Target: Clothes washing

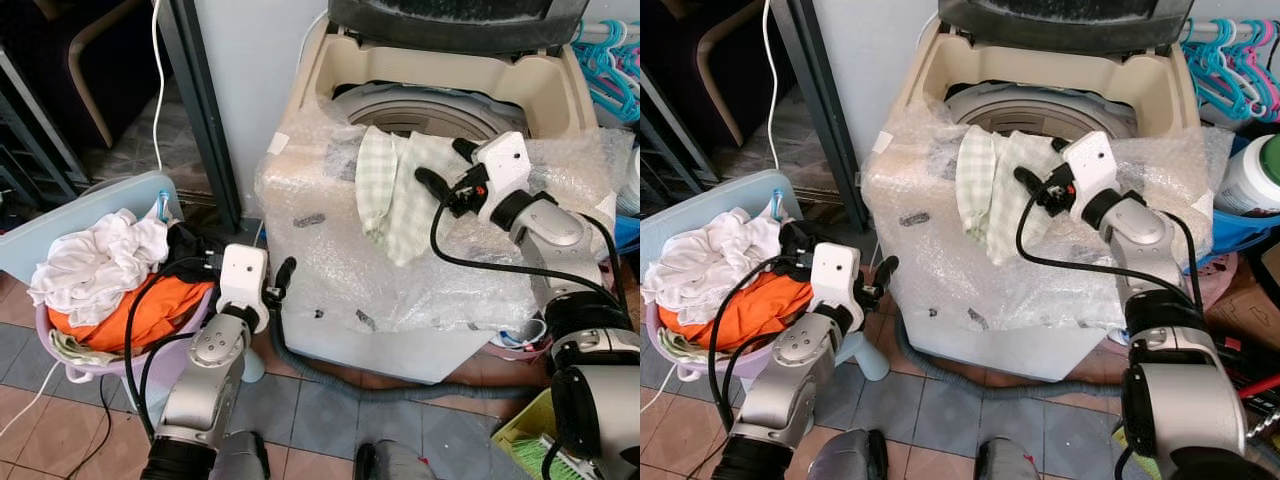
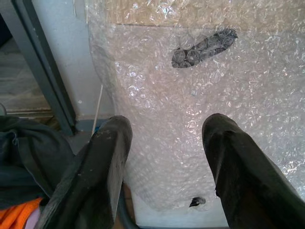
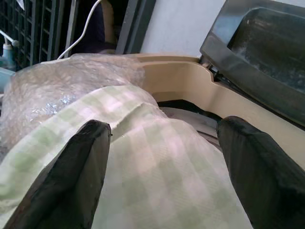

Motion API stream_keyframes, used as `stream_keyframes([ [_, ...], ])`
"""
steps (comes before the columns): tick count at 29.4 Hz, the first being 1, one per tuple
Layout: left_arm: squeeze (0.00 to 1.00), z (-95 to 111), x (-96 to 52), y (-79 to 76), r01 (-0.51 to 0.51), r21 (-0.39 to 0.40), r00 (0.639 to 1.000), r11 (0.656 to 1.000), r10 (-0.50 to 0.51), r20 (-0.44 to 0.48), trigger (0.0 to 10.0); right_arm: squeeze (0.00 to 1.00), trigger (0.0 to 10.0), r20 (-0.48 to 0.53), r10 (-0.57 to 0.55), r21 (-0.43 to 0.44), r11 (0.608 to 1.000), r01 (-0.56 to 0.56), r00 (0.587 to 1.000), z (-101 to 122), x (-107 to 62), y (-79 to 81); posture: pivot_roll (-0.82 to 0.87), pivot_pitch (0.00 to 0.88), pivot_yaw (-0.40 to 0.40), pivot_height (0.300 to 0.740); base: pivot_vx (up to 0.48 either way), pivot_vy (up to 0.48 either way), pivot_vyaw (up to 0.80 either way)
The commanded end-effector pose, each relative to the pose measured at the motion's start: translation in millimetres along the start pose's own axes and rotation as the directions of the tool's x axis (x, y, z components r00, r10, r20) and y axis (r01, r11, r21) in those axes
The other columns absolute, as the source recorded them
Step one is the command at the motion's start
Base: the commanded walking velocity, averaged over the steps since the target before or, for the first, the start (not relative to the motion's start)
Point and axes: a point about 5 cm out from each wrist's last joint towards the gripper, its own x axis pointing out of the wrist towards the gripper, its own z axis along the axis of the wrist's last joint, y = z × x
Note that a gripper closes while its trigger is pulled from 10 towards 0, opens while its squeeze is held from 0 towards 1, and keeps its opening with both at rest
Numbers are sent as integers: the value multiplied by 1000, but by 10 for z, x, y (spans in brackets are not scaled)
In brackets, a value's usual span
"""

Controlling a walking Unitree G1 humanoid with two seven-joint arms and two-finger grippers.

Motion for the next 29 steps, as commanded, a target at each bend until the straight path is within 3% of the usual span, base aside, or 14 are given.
stream_keyframes([
  [1,0,-17,1,17,-3,-1,1000,1000,3,-4,10000,1000,10000,-8,31,3,1000,-31,999,-17,3,80,-73,61,20,740,0,0,0],
  [4,0,-12,6,7,-3,-1,1000,1000,3,-3,10000,1000,10000,-48,15,-24,1000,-16,999,-110,-9,183,-72,63,19,740,0,0,0],
  [5,0,-16,5,-16,0,-4,1000,1000,0,-3,10000,0,10000,-107,6,-15,1000,-8,994,-223,-1,260,-72,63,20,740,0,0,0],
  [6,0,-16,5,-16,0,-4,1000,1000,0,-3,10000,0,10000,-107,6,-15,1000,-8,994,-223,-1,260,-72,63,20,740,0,0,0],
  [7,0,-16,2,-22,1,-4,1000,1000,-1,-3,10000,0,3333,-129,-2,-15,1000,0,992,-259,0,276,-72,63,20,740,0,0,0],
  [8,0,-18,-1,-27,2,-5,1000,1000,-2,-4,10000,0,0,-166,-7,-14,1000,5,986,-311,-7,300,-71,64,20,740,0,0,0],
  [16,0,-15,5,-6,2,-2,1000,1000,-2,-4,10000,0,0,-237,-38,-17,999,35,971,-380,-31,365,-70,62,19,740,0,0,0],
  [22,0,-15,13,-1,-1,1,1000,1000,1,-3,10000,0,0,-258,-163,-45,987,157,952,-356,-44,151,-69,57,16,740,0,0,0],
  [29,0,-19,10,-11,-1,-1,1000,1000,1,-2,10000,0,0,-254,-229,-61,973,221,940,-306,-64,11,-70,55,12,740,0,0,0],
])
